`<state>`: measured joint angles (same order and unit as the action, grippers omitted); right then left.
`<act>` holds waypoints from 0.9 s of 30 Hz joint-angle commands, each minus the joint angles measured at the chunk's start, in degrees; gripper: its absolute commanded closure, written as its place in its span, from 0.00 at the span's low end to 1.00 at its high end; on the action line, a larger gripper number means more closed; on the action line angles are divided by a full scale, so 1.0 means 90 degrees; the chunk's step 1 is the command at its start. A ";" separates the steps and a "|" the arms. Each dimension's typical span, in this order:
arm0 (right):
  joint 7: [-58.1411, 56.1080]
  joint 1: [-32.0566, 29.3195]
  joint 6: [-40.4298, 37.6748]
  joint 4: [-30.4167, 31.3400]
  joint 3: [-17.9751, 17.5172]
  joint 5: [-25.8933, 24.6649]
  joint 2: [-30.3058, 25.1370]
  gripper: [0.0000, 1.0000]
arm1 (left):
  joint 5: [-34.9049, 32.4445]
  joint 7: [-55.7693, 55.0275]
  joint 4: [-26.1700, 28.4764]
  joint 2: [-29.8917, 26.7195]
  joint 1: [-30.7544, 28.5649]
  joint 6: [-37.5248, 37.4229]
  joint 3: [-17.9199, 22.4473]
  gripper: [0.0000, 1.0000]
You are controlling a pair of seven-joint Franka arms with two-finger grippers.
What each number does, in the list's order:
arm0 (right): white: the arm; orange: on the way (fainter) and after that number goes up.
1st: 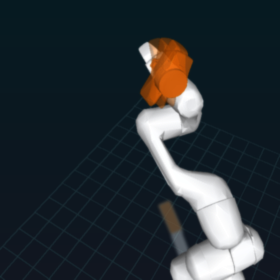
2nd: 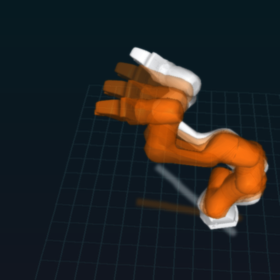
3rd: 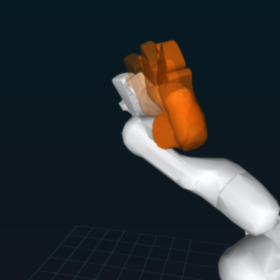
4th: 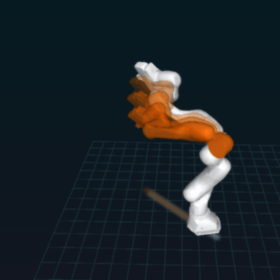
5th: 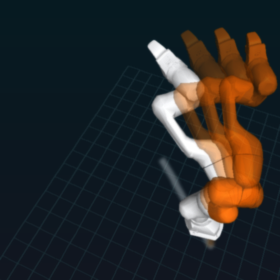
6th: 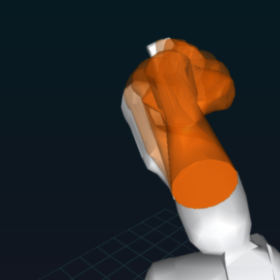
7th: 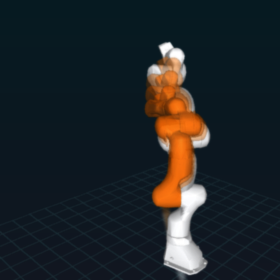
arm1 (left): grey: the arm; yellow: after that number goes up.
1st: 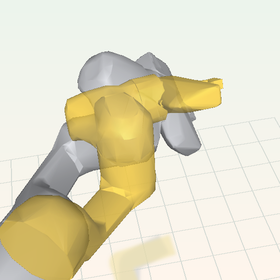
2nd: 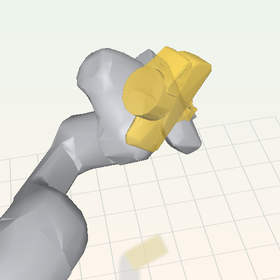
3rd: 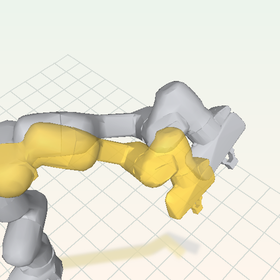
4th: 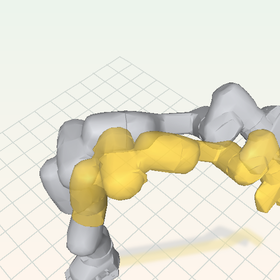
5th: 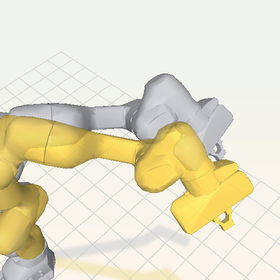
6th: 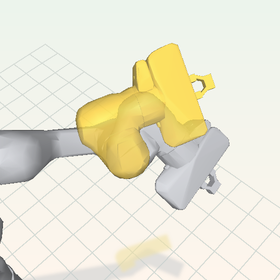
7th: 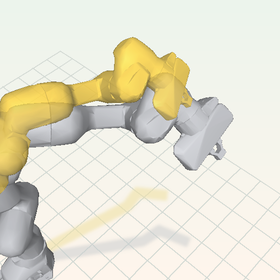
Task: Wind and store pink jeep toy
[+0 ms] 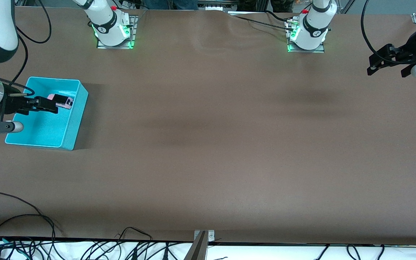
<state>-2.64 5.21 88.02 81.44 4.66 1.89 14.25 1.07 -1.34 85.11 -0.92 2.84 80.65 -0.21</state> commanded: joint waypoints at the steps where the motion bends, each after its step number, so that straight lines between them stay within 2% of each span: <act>1: 0.0176 -0.0832 0.0356 0.0706 -0.0927 -0.0219 -0.0869 0.00 | 0.0145 0.0012 -0.0024 -0.0025 -0.0071 -0.0084 -0.0016 0.00; 5: 0.0185 -0.1223 0.0513 0.1116 -0.1240 -0.0249 -0.1212 0.00 | 0.0155 0.0012 -0.0024 -0.0025 -0.0071 -0.0084 -0.0016 0.00; 8: 0.0186 -0.1262 0.0824 0.1448 -0.1269 -0.0453 -0.1338 0.00 | 0.0155 0.0012 -0.0024 -0.0025 -0.0062 -0.0084 -0.0016 0.00; 12: 0.0186 -0.1379 0.1060 0.1761 -0.1269 -0.0454 -0.1456 0.00 | 0.0145 0.0022 -0.0024 -0.0025 -0.0071 -0.0084 -0.0016 0.00; 27: 0.0117 -0.1311 0.0982 0.1703 -0.1269 -0.0434 -0.1388 0.00 | 0.0145 0.0012 -0.0024 -0.0025 -0.0071 -0.0084 -0.0016 0.00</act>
<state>-1.85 -5.96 96.30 95.43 -5.97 -1.12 3.10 1.07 -1.34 85.11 -0.92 2.78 80.65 -0.18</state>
